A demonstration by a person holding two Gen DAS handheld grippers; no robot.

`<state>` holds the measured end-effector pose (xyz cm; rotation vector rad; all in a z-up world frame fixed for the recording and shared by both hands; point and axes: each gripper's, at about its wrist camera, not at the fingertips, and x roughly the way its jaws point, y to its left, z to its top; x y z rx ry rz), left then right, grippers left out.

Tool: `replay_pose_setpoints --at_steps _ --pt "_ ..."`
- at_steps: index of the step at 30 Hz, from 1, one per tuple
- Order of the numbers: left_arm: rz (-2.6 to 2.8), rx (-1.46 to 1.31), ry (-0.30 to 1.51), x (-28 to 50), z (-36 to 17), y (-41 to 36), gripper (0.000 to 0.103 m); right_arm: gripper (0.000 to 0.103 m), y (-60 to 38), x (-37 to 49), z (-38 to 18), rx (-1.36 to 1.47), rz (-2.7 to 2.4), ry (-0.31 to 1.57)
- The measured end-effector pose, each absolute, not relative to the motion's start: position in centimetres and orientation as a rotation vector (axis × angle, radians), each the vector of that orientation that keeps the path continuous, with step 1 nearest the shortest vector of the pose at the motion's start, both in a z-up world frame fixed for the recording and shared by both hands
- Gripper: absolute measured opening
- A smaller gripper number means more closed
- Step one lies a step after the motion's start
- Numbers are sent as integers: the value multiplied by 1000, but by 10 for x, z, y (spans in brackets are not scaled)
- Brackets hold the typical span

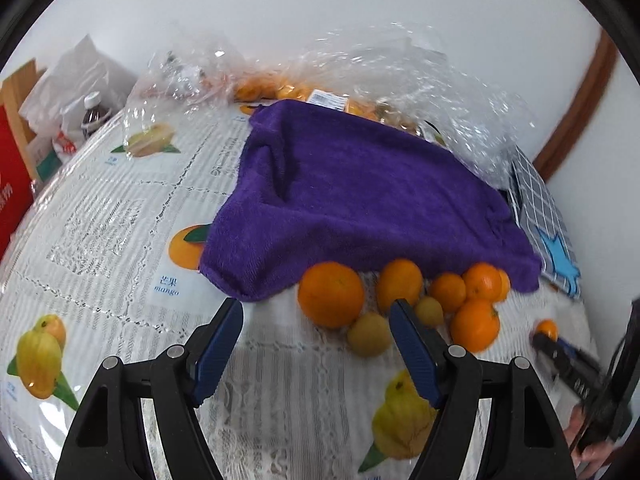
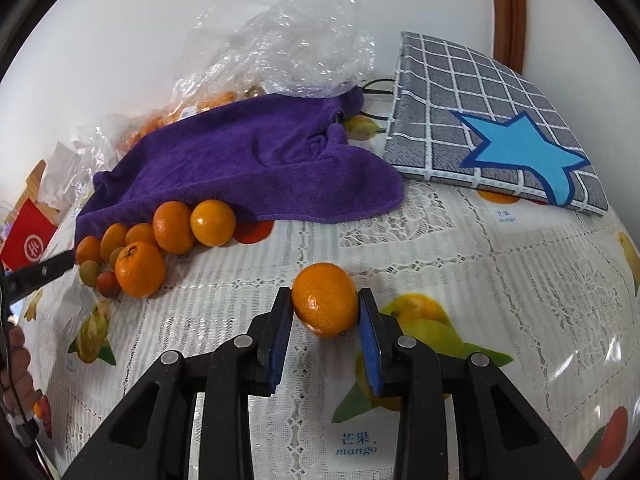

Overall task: Organize fruits
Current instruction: 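Grasp an orange with the left tool while the right tool grasps another orange, then carry both held oranges up onto the purple towel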

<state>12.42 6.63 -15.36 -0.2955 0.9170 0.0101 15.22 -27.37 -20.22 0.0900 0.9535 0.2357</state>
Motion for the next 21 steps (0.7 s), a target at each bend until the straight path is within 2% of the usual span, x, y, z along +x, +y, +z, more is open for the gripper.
replay_pose_setpoints --at_steps 12,16,21 --pt "-33 -349 999 153 -169 65 54 32 -269 156 -204 70 242 966" --pt "-37 -317 1003 156 -171 61 38 32 -269 158 -205 72 248 968" --pt "-42 -360 1020 154 -168 66 38 32 -271 158 -205 69 256 969"
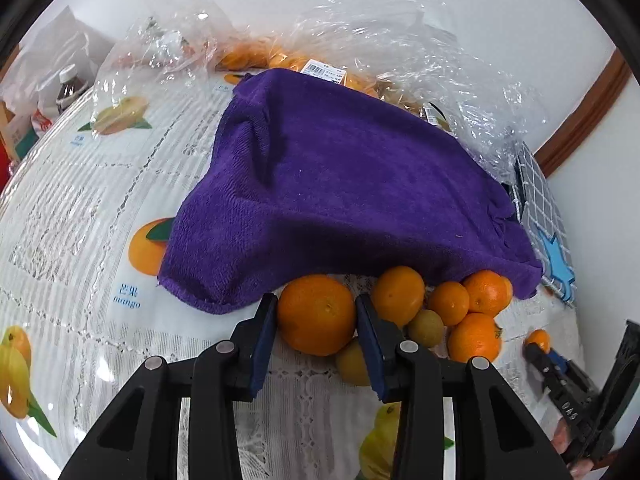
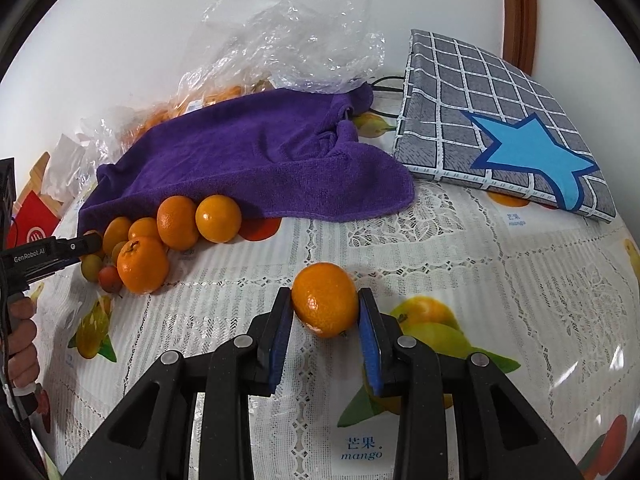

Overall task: Organize fruits
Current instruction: 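Carry both held oranges up onto the purple towel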

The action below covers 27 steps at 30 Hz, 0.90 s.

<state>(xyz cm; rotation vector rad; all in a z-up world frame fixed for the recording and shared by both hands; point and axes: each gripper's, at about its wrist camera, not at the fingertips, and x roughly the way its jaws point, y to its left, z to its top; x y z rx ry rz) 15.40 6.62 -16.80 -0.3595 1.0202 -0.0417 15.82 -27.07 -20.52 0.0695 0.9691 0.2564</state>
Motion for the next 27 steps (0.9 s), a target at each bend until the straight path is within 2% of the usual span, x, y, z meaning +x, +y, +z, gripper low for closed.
replay_pose_setpoints --at_steps 18,27 --pt "10 -369 953 119 -113 83 38 32 -258 149 -193 42 308 915" --pt "27 -367 860 145 -76 91 38 32 -236 175 -146 32 381 845"
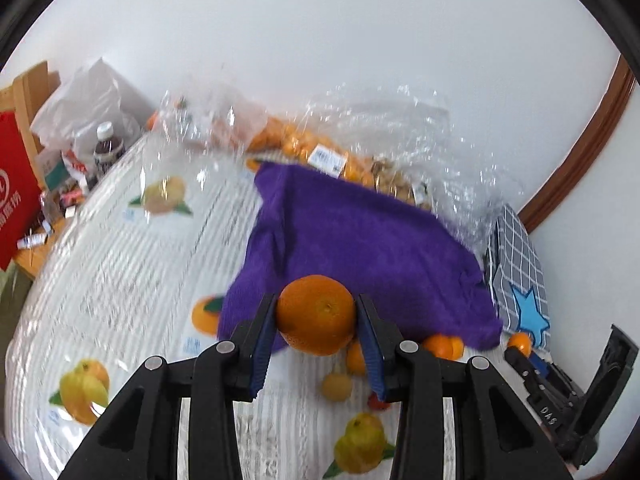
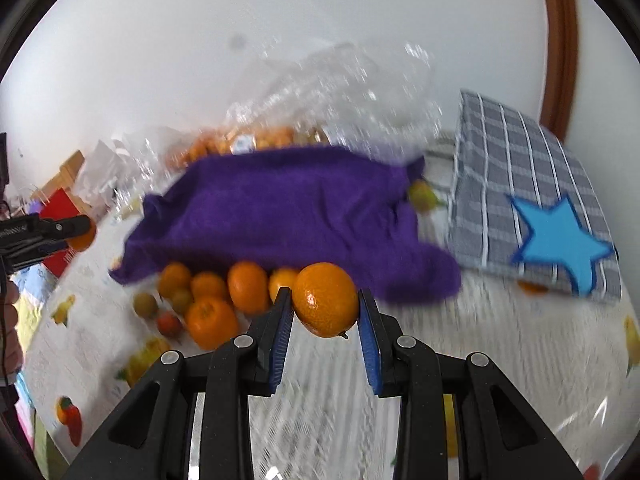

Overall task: Organize fruits
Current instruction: 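Carry both held oranges up onto the purple towel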

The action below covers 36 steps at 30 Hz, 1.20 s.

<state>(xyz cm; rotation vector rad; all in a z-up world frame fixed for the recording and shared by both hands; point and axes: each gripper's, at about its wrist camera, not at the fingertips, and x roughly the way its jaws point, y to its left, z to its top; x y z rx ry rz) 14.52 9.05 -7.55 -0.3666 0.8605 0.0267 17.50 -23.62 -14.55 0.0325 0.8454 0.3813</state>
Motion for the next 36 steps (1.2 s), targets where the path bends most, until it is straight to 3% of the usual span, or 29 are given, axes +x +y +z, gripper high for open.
replay_pose_setpoints --at_steps 13,36 --pt "-41 -304 851 208 -66 74 38 32 -229 232 -102 72 355 758" --pt "-42 -242 942 284 -118 66 38 32 -202 309 -165 12 306 871"
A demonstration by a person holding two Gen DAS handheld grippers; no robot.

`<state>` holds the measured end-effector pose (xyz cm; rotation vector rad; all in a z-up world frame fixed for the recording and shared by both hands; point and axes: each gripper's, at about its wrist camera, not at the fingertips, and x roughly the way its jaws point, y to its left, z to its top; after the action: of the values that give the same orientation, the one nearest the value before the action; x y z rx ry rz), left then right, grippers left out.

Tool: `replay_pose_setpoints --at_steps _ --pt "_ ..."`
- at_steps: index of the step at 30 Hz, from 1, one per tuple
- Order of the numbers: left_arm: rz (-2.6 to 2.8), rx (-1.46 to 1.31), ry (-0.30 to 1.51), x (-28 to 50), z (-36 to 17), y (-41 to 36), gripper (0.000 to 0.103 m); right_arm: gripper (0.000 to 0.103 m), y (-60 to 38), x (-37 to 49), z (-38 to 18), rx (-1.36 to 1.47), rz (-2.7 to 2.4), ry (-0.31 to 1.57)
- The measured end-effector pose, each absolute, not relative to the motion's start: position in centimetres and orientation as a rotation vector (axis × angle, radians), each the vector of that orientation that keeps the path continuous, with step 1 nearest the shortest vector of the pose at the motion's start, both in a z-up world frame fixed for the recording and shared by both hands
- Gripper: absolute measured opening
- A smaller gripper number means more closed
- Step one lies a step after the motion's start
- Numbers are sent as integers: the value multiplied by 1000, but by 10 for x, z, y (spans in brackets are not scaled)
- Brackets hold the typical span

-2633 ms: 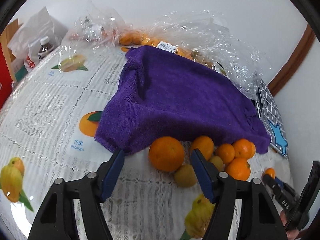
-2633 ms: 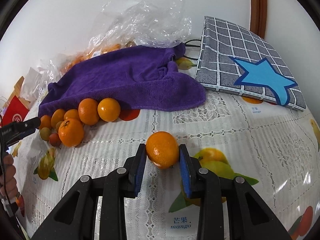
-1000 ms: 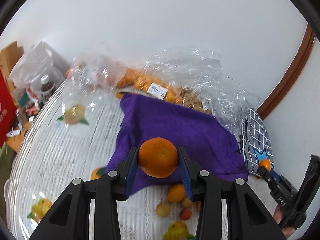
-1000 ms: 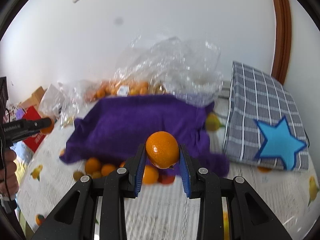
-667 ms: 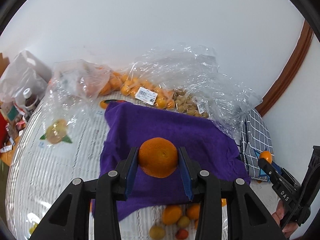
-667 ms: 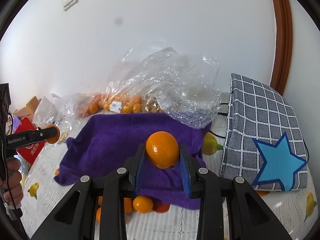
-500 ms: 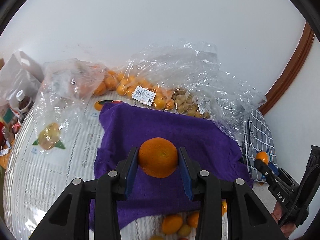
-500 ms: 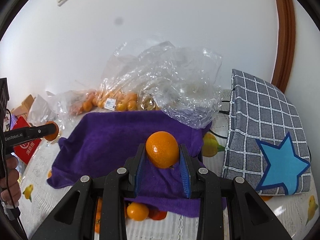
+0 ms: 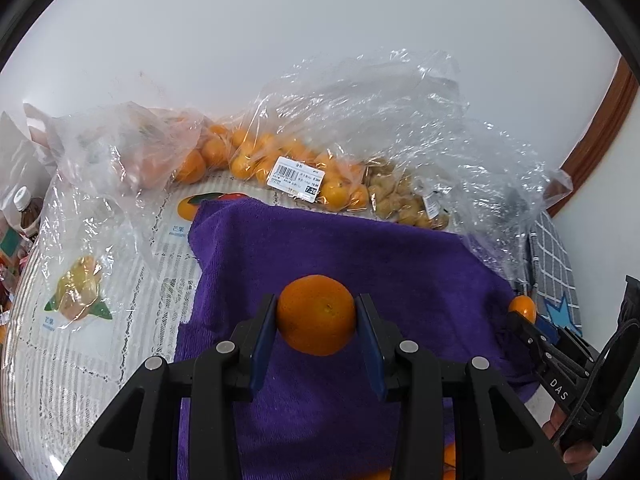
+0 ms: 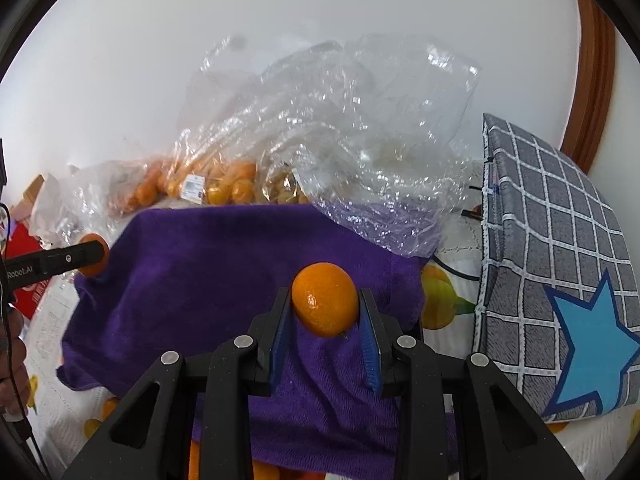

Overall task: Organize fruits
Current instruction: 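Carry both held oranges up onto the purple towel, then open both tools to set the oranges on the purple towel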

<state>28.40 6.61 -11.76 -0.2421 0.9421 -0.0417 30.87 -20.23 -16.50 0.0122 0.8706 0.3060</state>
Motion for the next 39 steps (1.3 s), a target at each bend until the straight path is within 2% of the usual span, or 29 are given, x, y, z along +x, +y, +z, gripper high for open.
replay_pose_setpoints --at_steps 17,29,37,39 --pt "-16 -193 1012 297 -144 57 38 32 -183 319 -201 -51 307 969" --pt "-29 -179 1056 304 -159 49 38 33 -175 321 -211 -105 290 974" --pt "-13 -167 1056 306 -165 49 38 37 -179 323 -212 -96 295 979" --pt "-17 -176 1056 306 -165 51 38 45 -181 322 -212 -95 295 978"
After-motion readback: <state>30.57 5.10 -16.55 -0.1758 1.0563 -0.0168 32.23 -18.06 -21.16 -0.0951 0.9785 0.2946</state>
